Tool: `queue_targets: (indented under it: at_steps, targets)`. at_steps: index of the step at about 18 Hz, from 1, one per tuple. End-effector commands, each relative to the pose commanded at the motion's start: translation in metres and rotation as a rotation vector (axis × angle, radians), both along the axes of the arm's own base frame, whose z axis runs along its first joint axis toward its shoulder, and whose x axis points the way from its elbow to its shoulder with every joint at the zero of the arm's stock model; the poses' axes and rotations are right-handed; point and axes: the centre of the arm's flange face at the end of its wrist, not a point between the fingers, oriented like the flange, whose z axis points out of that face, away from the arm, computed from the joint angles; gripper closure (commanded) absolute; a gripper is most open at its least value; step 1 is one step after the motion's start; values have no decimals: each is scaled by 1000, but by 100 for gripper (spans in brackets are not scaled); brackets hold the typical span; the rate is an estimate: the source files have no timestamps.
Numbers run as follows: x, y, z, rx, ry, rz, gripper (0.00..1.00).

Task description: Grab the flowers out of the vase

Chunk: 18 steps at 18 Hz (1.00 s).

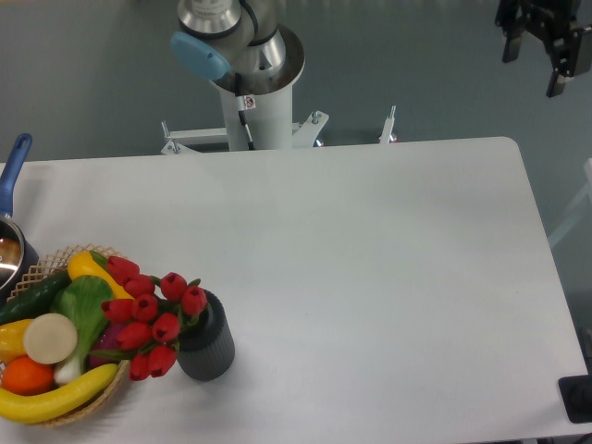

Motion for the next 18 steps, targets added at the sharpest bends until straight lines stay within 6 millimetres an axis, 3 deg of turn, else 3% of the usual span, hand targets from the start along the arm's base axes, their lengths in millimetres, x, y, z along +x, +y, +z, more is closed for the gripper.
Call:
queue_targets:
  at_steps: [6, 18]
  targets:
    - [1, 10, 1, 53, -6, 10, 0]
    - [8, 29, -10, 312, -138, 266, 0]
